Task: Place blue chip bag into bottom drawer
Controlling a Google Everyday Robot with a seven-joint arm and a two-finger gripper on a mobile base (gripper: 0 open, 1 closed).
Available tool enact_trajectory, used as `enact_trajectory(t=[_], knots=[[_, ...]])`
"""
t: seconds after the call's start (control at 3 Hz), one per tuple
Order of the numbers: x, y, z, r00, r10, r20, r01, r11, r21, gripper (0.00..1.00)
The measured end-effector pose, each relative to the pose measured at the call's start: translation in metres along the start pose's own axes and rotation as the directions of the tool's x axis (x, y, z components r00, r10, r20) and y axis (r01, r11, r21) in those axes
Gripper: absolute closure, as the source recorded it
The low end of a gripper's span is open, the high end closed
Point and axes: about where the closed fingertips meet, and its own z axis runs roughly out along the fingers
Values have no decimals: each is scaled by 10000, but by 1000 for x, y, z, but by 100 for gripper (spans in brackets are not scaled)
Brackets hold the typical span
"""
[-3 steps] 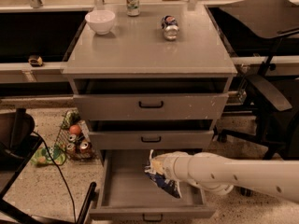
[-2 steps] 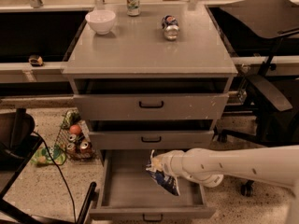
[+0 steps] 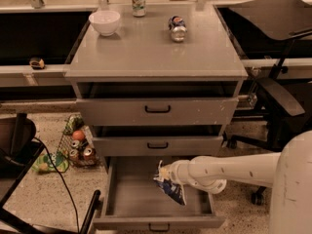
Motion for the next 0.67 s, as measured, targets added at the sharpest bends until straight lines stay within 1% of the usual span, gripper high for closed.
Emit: enact_trajectory(t=[0.33,0.67], knots=[[13,-10,27,9989,313,-350,-304,9992,258,100],[34,-25,63,9942,754,-771,-720,9963,460,100]])
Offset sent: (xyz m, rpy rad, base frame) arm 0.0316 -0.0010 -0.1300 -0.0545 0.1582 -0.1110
